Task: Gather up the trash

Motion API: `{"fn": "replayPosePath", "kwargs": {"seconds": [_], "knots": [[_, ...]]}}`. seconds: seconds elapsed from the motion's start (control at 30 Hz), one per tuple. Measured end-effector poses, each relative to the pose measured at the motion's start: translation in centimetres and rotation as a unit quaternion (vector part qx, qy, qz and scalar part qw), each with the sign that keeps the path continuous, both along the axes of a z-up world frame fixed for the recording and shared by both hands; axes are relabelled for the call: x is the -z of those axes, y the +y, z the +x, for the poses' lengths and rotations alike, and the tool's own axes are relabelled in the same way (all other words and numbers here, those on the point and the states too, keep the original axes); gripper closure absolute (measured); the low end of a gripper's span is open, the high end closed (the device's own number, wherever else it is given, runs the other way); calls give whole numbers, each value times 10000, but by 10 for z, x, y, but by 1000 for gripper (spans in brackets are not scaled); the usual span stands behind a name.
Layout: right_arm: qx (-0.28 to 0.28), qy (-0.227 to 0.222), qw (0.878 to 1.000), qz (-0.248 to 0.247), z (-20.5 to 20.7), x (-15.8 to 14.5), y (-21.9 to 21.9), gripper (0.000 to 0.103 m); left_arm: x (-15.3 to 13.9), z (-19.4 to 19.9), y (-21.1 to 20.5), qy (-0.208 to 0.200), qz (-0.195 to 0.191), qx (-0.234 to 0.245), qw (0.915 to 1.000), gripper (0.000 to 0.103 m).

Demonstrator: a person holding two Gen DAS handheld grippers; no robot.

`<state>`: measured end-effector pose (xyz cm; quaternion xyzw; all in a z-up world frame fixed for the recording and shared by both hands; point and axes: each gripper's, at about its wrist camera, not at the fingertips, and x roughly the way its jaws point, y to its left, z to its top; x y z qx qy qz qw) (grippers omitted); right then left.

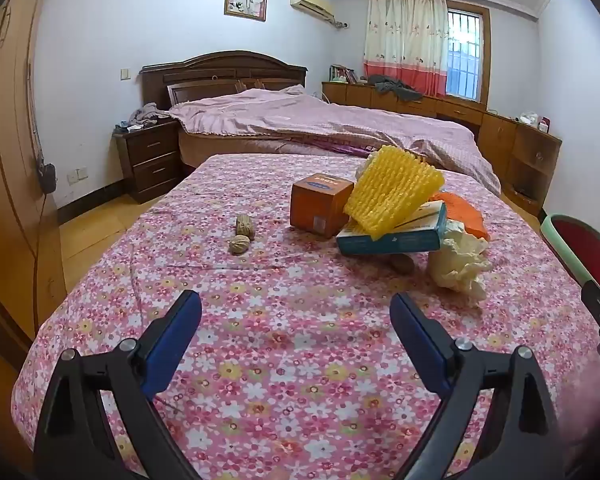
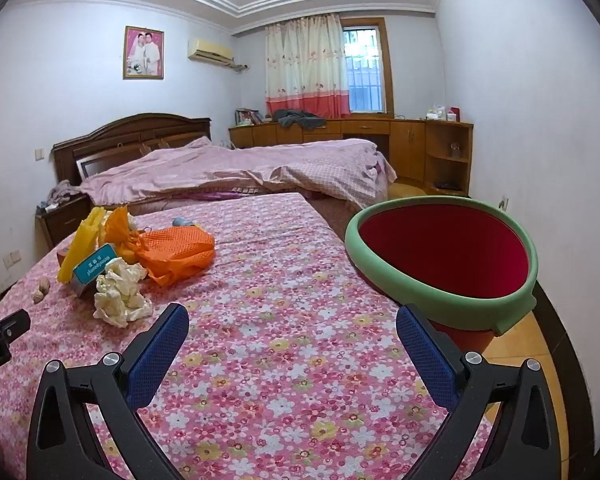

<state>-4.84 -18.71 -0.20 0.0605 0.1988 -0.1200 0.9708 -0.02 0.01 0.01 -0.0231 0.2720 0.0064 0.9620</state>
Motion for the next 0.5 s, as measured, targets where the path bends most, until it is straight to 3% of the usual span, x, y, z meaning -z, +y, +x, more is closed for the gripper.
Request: {"fn": "replayPosePath", "kwargs": {"seconds": [0.5], "knots": [[-4, 13, 10000, -2, 0, 0, 0, 0, 0, 0, 0, 9, 13, -5, 10000, 8]]}}
